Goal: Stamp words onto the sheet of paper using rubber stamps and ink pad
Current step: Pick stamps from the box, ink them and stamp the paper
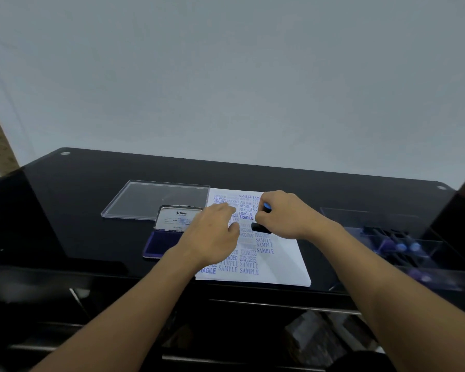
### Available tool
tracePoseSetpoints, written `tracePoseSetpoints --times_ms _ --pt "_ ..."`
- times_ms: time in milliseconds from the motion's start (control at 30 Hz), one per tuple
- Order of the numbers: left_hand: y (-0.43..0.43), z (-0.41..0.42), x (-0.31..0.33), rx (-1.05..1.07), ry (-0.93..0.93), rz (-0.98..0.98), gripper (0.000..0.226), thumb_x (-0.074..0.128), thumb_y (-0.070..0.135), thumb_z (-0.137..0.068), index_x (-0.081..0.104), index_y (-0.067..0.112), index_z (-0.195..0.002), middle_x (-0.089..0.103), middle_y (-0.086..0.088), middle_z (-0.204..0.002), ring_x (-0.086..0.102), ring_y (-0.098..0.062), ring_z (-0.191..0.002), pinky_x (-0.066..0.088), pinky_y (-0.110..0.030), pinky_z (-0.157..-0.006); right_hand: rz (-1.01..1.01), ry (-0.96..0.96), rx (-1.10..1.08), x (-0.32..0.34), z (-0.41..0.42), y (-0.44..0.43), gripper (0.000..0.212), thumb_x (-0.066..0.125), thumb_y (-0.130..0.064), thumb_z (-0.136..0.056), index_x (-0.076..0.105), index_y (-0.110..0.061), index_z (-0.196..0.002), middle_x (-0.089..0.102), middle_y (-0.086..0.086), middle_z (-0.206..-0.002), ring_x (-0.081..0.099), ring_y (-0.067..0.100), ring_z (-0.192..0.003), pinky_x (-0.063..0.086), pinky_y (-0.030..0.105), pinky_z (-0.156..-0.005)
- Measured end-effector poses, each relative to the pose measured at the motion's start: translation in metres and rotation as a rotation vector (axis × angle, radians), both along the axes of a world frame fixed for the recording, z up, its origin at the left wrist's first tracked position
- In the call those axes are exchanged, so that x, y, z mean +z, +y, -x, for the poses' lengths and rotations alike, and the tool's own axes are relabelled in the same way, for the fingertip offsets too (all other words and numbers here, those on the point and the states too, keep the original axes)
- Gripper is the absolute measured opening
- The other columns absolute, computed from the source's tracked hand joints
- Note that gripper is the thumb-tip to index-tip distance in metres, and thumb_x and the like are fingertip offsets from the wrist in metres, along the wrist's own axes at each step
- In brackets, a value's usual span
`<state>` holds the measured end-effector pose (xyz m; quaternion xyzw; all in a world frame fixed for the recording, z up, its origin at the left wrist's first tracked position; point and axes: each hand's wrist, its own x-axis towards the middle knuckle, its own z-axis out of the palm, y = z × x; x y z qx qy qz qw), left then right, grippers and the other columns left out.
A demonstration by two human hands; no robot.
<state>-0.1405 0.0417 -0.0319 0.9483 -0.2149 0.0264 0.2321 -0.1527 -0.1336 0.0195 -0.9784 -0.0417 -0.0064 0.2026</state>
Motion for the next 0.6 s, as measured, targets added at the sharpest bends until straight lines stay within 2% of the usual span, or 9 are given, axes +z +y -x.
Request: tracePoseSetpoints --times_ms 200,333,467,600 --pt "-0.016 -0.001 -0.017 -0.032 0.003 -0.003 0.046 0.034 0.026 -0.105 0.037 0.014 -0.149 0.035 -0.001 -0.156 0.027 -0.016 -0.143 0.018 -0.031 -0.116 -0.019 0.027 -0.031 -0.009 0.003 -0.009 0.019 0.054 -0.024 -0.095 0.054 -0.007 -0.086 0.059 0.005 -0.084 0.048 0.015 -0.064 0.039 0.026 -0.056" --pt "-0.023 -0.004 -0.032 -0.045 0.028 -0.009 0.047 0.033 0.024 -0.104 0.036 0.014 -0.150 0.028 -0.003 -0.160 0.019 -0.017 -0.148 0.016 -0.037 -0.121 -0.056 0.057 -0.072 -0.015 0.004 -0.013 0.031 0.047 -0.025 -0.096 0.057 0.004 -0.097 0.063 0.016 -0.094 0.048 0.020 -0.072 0.039 0.033 -0.062" --pt "-0.028 -0.009 -0.045 -0.057 0.044 -0.061 0.048 0.030 0.022 -0.104 0.033 0.016 -0.151 0.025 -0.004 -0.161 0.017 -0.020 -0.148 0.014 -0.044 -0.121 -0.025 0.080 -0.070 -0.023 0.004 -0.016 0.031 0.046 -0.027 -0.096 0.060 0.000 -0.101 0.065 0.014 -0.103 0.050 0.020 -0.075 0.042 0.033 -0.064" --pt "-0.031 -0.010 -0.051 -0.051 0.026 -0.097 0.047 0.030 0.022 -0.103 0.033 0.016 -0.150 0.025 -0.004 -0.160 0.017 -0.022 -0.148 0.011 -0.050 -0.121 0.021 0.103 -0.039 -0.031 0.004 -0.019 0.022 0.046 -0.028 -0.098 0.057 -0.010 -0.091 0.062 0.007 -0.093 0.050 0.017 -0.072 0.040 0.030 -0.062"
